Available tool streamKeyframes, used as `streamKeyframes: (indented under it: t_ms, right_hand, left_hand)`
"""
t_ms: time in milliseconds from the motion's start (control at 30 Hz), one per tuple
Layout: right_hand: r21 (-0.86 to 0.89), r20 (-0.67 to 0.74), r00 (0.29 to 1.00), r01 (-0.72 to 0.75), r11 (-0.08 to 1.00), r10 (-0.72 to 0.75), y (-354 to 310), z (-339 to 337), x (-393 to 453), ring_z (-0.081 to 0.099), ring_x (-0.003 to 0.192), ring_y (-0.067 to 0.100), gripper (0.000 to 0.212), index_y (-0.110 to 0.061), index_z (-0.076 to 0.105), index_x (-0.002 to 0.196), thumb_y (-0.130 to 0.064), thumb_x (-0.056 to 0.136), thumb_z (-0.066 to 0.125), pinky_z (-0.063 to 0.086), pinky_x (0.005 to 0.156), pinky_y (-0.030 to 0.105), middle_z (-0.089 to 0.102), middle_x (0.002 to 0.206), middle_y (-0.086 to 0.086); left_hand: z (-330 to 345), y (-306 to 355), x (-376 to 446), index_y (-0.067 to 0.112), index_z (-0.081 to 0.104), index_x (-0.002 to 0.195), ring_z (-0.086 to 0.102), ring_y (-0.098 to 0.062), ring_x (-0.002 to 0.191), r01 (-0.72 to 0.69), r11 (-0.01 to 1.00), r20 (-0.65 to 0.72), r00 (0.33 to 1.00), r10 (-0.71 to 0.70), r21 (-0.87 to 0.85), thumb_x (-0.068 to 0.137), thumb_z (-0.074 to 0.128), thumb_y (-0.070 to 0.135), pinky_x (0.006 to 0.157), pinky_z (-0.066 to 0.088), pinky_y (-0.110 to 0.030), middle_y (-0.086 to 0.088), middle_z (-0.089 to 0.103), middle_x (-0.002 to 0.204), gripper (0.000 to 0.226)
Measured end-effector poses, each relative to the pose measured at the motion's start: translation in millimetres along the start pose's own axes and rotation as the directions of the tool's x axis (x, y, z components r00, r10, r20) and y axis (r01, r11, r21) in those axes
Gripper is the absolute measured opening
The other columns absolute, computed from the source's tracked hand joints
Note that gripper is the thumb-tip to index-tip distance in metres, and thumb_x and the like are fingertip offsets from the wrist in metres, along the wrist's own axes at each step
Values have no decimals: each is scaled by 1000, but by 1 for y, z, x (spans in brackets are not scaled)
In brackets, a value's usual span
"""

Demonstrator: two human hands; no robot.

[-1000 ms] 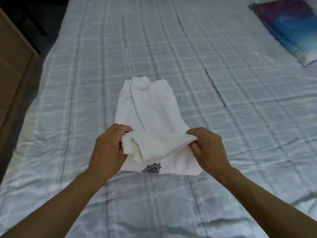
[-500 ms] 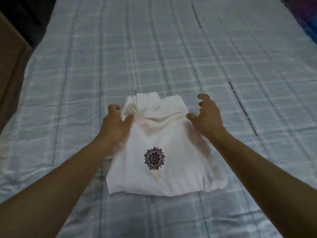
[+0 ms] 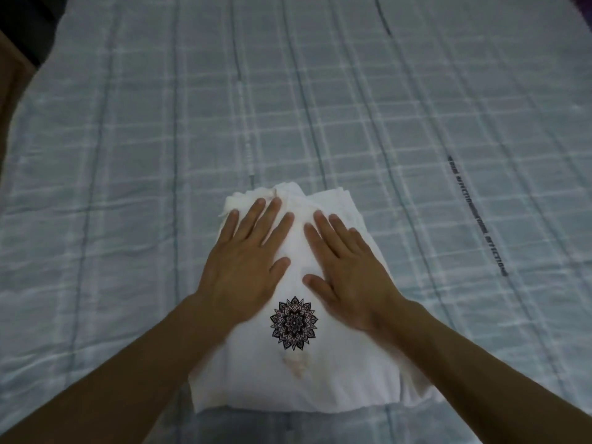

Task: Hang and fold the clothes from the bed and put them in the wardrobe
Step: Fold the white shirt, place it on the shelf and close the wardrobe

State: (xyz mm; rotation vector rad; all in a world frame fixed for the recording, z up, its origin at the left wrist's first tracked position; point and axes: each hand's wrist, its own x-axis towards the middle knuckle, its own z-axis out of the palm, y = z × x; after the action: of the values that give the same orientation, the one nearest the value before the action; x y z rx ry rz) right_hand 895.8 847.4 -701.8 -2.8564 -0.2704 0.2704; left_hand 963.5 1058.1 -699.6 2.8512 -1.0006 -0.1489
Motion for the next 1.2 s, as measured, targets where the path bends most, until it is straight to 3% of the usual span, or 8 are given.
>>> streamKeyframes:
  t_ms: [167, 300, 500, 900, 1067, 1200]
  right_hand:
    - [-8, 35, 999, -28, 1000, 28, -8, -11, -7, -13, 152, 22, 73, -18, 4, 159, -58, 100, 22, 9, 123, 48, -10, 166, 3]
    - [-29, 95, 989, -115, 993, 117, -34, -18, -51, -19, 150, 22, 71, -23, -3, 158, -61, 99, 3, -1, 124, 45, -15, 165, 4]
    - [-75, 74, 990, -118, 990, 123, -23, 5, -59, -11, 152, 24, 70, -28, 0, 158, -61, 101, 23, 11, 123, 52, -7, 166, 3]
    - [-58, 81, 990, -109, 992, 113, -32, -1, -84, -11, 152, 23, 66, -26, 6, 158, -59, 102, 15, 8, 124, 49, -4, 166, 4]
    - [-77, 24, 997, -70, 995, 72, -30, 11, -118, 1, 153, 24, 65, -23, 16, 158, -53, 102, 31, 22, 120, 52, 7, 166, 5]
    - [-77, 28, 999, -15, 997, 17, -23, 10, -115, 1, 153, 25, 71, -19, 19, 157, -60, 100, 33, 20, 120, 52, 8, 166, 7]
  left_hand:
    - [-1, 3, -1, 21, 16, 158, 0, -23, 154, 10, 1000, 24, 1000, -10, 10, 101, 28, 48, 121, 12, -54, -5, 4, 167, 65]
    - [-4, 26, -30, 18, 16, 157, -6, -24, 153, 35, 999, 57, 998, -36, 26, 101, 24, 52, 121, 12, -56, -6, 3, 167, 67]
    - [16, 13, -37, 23, 12, 159, -5, -23, 153, -25, 999, 88, 996, 28, -35, 101, 28, 57, 121, 11, -57, -2, 0, 167, 69]
    - [5, 27, -67, 23, 14, 159, -7, -23, 153, -1, 1000, 132, 991, 5, -31, 101, 23, 57, 121, 9, -57, -3, 1, 167, 68]
    - [12, 30, -98, 25, 11, 159, -4, -23, 154, -29, 997, 151, 988, 40, -68, 100, 20, 62, 121, 12, -57, -2, 1, 167, 71]
    - [11, 33, -96, 23, 9, 159, -3, -25, 154, -31, 999, 170, 985, 37, -35, 99, 23, 62, 120, 11, -58, -4, 0, 167, 73]
